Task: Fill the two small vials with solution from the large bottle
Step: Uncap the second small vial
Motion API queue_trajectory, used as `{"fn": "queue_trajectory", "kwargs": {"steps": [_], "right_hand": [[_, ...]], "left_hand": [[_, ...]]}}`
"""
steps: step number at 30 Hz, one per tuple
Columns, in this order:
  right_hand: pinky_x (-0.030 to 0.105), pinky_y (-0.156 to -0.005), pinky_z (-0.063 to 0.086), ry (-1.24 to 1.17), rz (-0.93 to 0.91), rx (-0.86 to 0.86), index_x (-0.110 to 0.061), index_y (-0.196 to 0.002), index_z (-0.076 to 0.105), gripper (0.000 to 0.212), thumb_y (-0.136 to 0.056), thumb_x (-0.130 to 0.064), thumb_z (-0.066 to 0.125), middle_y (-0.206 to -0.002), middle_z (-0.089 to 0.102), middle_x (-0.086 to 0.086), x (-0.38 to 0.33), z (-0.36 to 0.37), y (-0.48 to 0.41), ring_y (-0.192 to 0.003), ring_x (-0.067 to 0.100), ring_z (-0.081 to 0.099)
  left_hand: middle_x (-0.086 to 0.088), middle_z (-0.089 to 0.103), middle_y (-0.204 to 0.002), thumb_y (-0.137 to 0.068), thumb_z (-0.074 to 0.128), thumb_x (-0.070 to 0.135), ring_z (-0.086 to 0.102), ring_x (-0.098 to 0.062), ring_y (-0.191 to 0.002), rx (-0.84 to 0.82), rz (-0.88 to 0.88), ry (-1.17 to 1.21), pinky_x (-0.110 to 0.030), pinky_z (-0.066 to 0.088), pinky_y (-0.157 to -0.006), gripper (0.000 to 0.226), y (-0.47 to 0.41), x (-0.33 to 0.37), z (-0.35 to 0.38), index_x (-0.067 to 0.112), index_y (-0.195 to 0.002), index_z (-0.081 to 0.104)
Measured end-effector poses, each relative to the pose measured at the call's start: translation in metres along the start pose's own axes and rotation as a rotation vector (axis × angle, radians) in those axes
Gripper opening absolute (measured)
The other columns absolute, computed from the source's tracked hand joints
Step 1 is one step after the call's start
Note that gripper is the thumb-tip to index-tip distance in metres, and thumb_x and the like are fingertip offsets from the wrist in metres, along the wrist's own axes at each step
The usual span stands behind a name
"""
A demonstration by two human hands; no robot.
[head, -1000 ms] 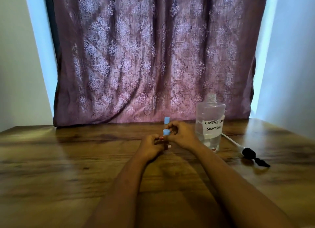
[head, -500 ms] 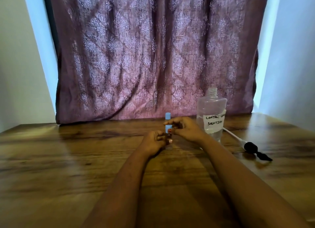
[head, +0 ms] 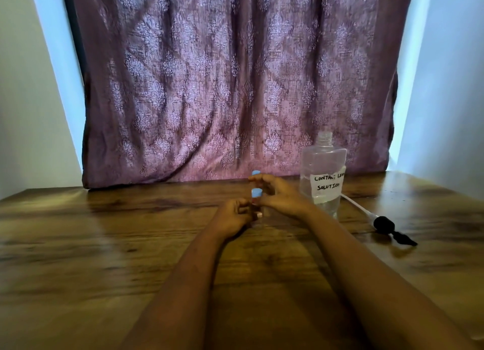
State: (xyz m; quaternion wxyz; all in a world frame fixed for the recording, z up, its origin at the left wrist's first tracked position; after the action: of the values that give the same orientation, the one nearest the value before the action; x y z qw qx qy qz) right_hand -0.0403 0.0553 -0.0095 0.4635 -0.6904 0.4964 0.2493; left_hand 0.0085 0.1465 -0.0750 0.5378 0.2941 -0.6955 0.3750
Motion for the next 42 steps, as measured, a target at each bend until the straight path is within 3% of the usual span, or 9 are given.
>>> {"fn": "queue_trajectory", "kwargs": {"steps": [4, 7, 11, 14, 19, 28, 33, 38, 42], "right_hand": [[0.004, -0.059, 0.041, 0.222, -0.035, 0.236, -0.008, -0.105, 0.058, 0.040, -0.073, -0.023, 0.077, -0.091, 0.056, 0.002, -0.0008, -0.0032, -0.0029, -0.077, 0.007, 0.051], [0.005, -0.062, 0.043, 0.203, -0.015, 0.207, -0.006, -0.101, 0.060, 0.033, -0.073, -0.012, 0.077, -0.085, 0.057, -0.003, 0.0004, -0.0043, -0.0040, -0.077, 0.008, 0.055], [0.023, -0.086, 0.050, 0.023, 0.007, 0.054, -0.013, -0.110, 0.056, 0.036, -0.078, -0.001, 0.068, -0.112, 0.061, 0.006, 0.0016, -0.0029, -0.0022, -0.105, 0.017, 0.059], [0.013, -0.076, 0.047, 0.078, -0.007, 0.124, -0.013, -0.116, 0.054, 0.045, -0.076, -0.017, 0.074, -0.104, 0.057, -0.001, 0.0034, -0.0035, -0.0024, -0.091, 0.009, 0.056], [0.012, -0.072, 0.047, 0.114, -0.025, 0.144, -0.009, -0.102, 0.060, 0.027, -0.078, -0.004, 0.070, -0.091, 0.060, -0.001, 0.0002, -0.0044, -0.0045, -0.086, 0.012, 0.058], [0.015, -0.066, 0.046, 0.217, -0.061, 0.155, -0.010, -0.102, 0.061, 0.034, -0.073, -0.019, 0.076, -0.094, 0.060, -0.001, -0.0035, -0.0020, -0.0039, -0.078, 0.006, 0.056], [0.029, -0.087, 0.052, 0.148, -0.050, 0.081, -0.016, -0.107, 0.059, 0.036, -0.074, -0.005, 0.071, -0.108, 0.063, 0.006, -0.0015, -0.0037, -0.0044, -0.100, 0.016, 0.060], [0.021, -0.065, 0.041, 0.409, -0.050, 0.182, -0.011, -0.105, 0.060, 0.041, -0.075, -0.037, 0.073, -0.095, 0.058, 0.002, -0.0034, -0.0014, -0.0016, -0.079, 0.011, 0.052], [0.029, -0.072, 0.047, 0.439, -0.018, 0.142, -0.011, -0.106, 0.061, 0.031, -0.077, -0.021, 0.071, -0.103, 0.064, 0.007, 0.0020, 0.0005, -0.0039, -0.087, 0.018, 0.058]], "left_hand": [[0.010, 0.064, -0.048, -0.089, 0.060, -0.012, 0.054, 0.003, -0.043, -0.013, 0.013, -0.022, -0.009, 0.041, -0.043, 0.019, 0.0032, 0.0061, 0.0012, 0.004, -0.097, 0.066], [0.007, 0.058, -0.048, -0.089, 0.060, -0.010, 0.043, 0.002, -0.031, -0.030, -0.004, -0.014, -0.011, 0.036, -0.037, 0.019, 0.0017, 0.0035, 0.0018, 0.007, -0.094, 0.066], [0.002, 0.070, -0.067, -0.086, 0.066, -0.008, 0.060, -0.004, -0.054, -0.010, -0.015, 0.005, -0.017, 0.049, -0.054, 0.028, -0.0016, -0.0015, -0.0003, 0.019, -0.087, 0.074], [-0.004, 0.074, -0.080, -0.083, 0.070, -0.005, 0.065, -0.023, -0.079, 0.014, 0.000, -0.006, -0.036, 0.051, -0.075, 0.031, -0.0016, -0.0020, -0.0046, 0.025, -0.080, 0.078], [-0.006, 0.066, -0.073, -0.086, 0.066, -0.008, 0.056, -0.001, -0.049, -0.013, -0.003, 0.009, -0.017, 0.045, -0.051, 0.022, 0.0001, 0.0008, 0.0005, 0.013, -0.091, 0.070], [0.006, 0.069, -0.060, -0.086, 0.062, -0.012, 0.060, -0.007, -0.056, 0.005, -0.013, 0.023, -0.018, 0.048, -0.053, 0.024, 0.0026, 0.0033, 0.0000, 0.010, -0.095, 0.069], [0.005, 0.068, -0.058, -0.087, 0.061, -0.013, 0.054, -0.001, -0.043, 0.007, -0.029, 0.014, -0.014, 0.042, -0.044, 0.025, 0.0040, 0.0044, 0.0022, 0.011, -0.090, 0.067], [0.003, 0.068, -0.068, -0.089, 0.058, -0.014, 0.062, 0.000, -0.049, 0.032, -0.033, -0.003, -0.013, 0.047, -0.048, 0.022, 0.0068, 0.0063, -0.0004, 0.004, -0.098, 0.067], [0.002, 0.072, -0.075, -0.089, 0.056, -0.015, 0.068, -0.003, -0.065, 0.016, -0.036, -0.019, -0.017, 0.056, -0.064, 0.028, 0.0071, 0.0063, 0.0000, 0.006, -0.103, 0.068]]}}
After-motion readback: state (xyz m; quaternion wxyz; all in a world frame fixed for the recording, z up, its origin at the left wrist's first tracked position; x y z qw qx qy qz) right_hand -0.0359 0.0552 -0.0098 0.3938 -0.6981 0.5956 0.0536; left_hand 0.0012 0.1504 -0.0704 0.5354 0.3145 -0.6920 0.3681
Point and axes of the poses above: each hand's wrist, its own y-axis away from the middle knuckle, its own z-axis out of the palm, x = y × z, the point moved 8 cm from there along -y, towards the middle knuckle
